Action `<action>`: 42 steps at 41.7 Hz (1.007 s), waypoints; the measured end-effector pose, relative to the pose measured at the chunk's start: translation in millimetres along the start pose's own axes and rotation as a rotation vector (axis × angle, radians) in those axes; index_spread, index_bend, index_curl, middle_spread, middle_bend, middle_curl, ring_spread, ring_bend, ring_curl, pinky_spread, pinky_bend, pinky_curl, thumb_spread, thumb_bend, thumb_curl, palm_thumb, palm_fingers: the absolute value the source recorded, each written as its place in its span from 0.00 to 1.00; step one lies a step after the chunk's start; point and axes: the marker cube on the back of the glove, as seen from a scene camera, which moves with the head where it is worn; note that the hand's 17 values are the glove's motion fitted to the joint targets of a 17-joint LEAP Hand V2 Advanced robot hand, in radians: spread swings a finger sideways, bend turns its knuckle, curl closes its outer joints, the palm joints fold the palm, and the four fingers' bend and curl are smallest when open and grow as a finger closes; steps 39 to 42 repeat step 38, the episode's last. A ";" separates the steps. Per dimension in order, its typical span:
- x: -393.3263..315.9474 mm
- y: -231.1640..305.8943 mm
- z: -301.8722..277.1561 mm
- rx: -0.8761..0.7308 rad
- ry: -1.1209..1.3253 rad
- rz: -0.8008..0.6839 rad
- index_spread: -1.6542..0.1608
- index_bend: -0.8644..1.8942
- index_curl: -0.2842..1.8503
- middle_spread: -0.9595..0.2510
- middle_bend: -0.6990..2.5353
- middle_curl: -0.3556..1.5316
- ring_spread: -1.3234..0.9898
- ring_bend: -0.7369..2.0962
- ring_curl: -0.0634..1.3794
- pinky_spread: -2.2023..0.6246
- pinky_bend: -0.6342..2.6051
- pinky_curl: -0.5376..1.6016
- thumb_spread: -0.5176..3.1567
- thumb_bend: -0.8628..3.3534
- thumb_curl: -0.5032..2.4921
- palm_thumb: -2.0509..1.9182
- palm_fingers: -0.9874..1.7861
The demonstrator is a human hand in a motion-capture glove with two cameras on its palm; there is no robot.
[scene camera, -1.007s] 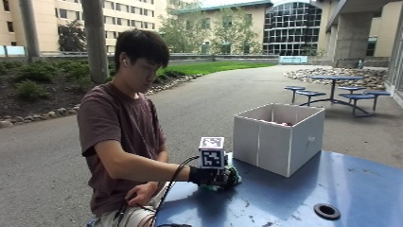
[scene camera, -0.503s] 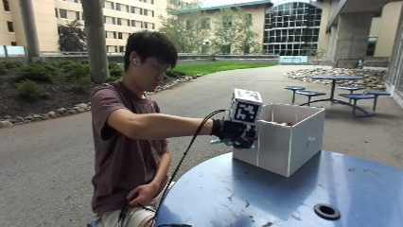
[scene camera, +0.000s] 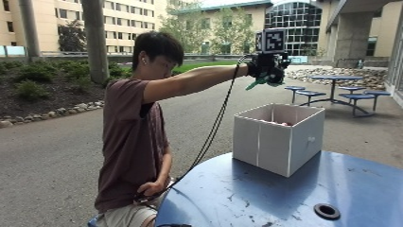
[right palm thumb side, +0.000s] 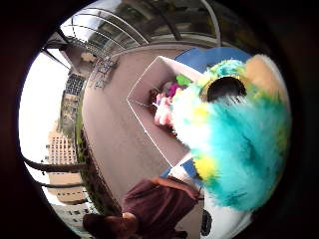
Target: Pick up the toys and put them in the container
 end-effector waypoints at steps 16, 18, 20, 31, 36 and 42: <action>-161.1 -113.5 24.9 0.012 -0.039 -0.017 0.77 0.57 0.44 0.58 0.67 0.72 0.42 0.89 0.56 0.63 0.66 0.58 0.46 0.22 0.39 0.66 0.64; -162.3 -115.9 34.4 -0.077 0.004 -0.011 0.77 0.56 0.45 0.58 0.67 0.73 0.42 0.89 0.57 0.63 0.66 0.58 0.46 0.21 0.38 0.64 0.63; -172.5 -120.1 44.1 -0.186 0.040 -0.017 0.77 0.53 0.45 0.57 0.67 0.73 0.42 0.89 0.56 0.63 0.66 0.58 0.47 0.20 0.37 0.62 0.60; -236.2 -139.0 74.3 -0.190 -0.028 -0.026 0.86 0.35 0.34 0.78 0.32 0.53 0.52 0.56 0.36 0.74 0.61 0.52 0.46 0.19 0.31 0.52 0.13; -221.8 -126.8 81.4 -0.186 -0.049 -0.036 0.88 0.33 0.31 0.83 0.27 0.48 0.55 0.50 0.29 0.77 0.57 0.49 0.47 0.20 0.31 0.51 0.18; -222.4 -125.8 82.3 -0.182 -0.042 -0.047 0.88 0.33 0.30 0.84 0.26 0.47 0.56 0.48 0.28 0.78 0.56 0.48 0.47 0.20 0.30 0.51 0.20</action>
